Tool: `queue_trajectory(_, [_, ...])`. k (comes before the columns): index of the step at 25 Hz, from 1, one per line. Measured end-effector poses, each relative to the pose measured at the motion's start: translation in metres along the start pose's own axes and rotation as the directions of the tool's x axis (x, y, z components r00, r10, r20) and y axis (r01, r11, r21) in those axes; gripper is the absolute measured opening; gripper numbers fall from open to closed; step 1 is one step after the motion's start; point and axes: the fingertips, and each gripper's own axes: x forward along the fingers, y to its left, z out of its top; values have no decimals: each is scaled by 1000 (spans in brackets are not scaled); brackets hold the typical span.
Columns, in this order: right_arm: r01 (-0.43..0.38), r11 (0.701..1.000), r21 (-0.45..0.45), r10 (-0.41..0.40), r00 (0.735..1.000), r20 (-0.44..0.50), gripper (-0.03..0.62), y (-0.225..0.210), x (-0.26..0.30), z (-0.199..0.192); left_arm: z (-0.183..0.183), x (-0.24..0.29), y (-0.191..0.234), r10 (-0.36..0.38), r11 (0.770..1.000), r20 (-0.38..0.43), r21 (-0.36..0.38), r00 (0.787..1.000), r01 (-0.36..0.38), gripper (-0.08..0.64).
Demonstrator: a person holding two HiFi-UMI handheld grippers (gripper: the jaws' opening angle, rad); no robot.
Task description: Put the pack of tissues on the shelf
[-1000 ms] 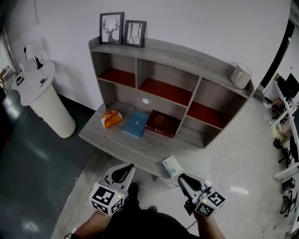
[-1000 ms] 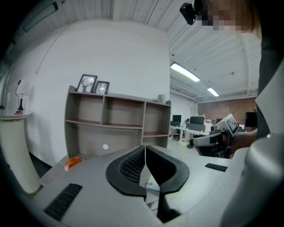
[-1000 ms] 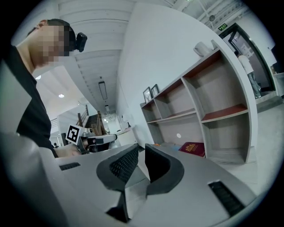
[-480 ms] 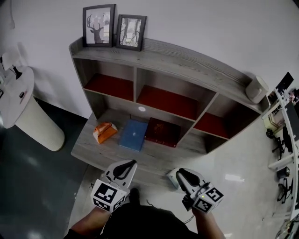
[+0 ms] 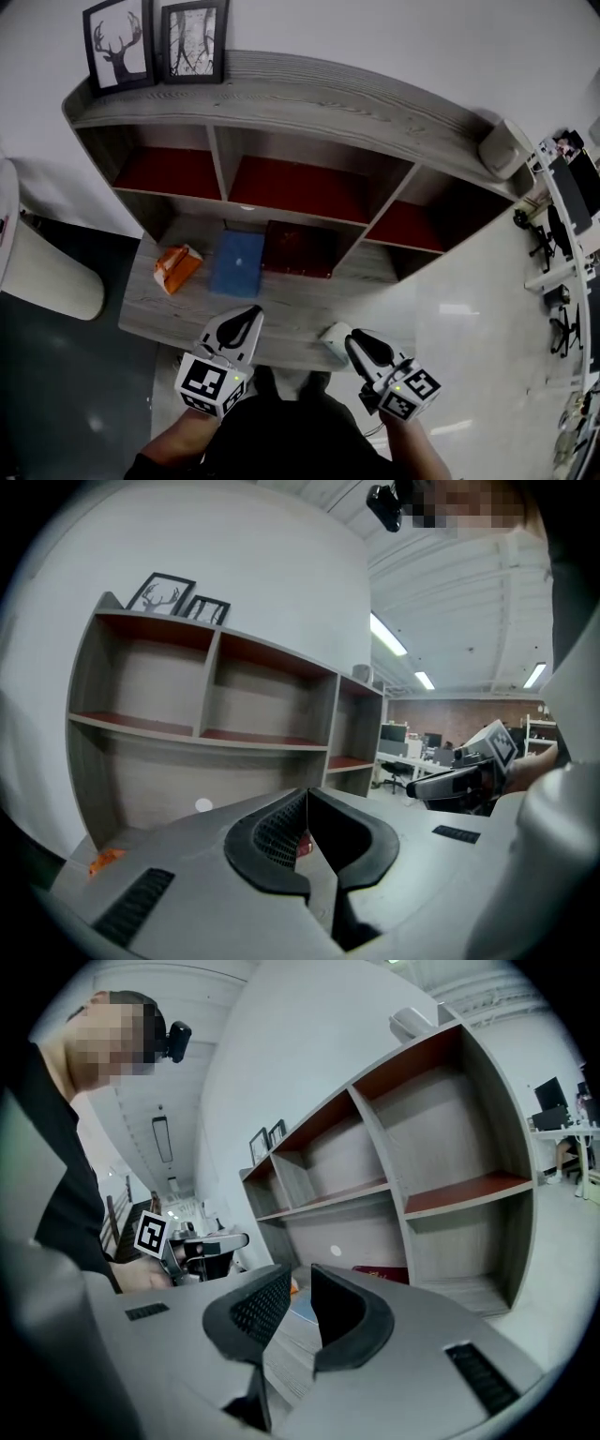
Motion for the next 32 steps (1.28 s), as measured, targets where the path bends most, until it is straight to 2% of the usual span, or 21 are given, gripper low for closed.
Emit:
queue_trajectory(4, [48,999,13,-48,999,-24,33,-23,-10,-16,-7,26,-18,-57,998,-23,-3,998,57,17])
queue_trajectory(8, [63,997,40,-62,998,-32,102,-35,-14,-36,-17,46,-35,-108,994,-44,-21,993,107,17])
queue_trajectory(10, [80,996,30,-77,995,-67,124,-43,-16,-53,-26,56,-43,-139,990,-70,-22,988,138,17])
queue_trajectory(15, [136,990,-22,-138,973,-185,164,-63,-20,-101,-55,75,-61,-217,976,-154,-32,964,215,17])
queue_trajectory(24, [262,965,-6,-257,941,-218,236,-97,-25,-162,-91,102,-85,-328,944,-230,-45,916,326,17])
queue_trajectory(28, [308,951,15,-293,918,-267,247,-109,-29,-194,-99,110,-92,-354,934,-249,-49,901,354,17])
queue_trajectory(32, [356,933,48,-322,887,-331,253,-116,-35,-225,-103,112,-97,-361,932,-261,-57,895,359,17])
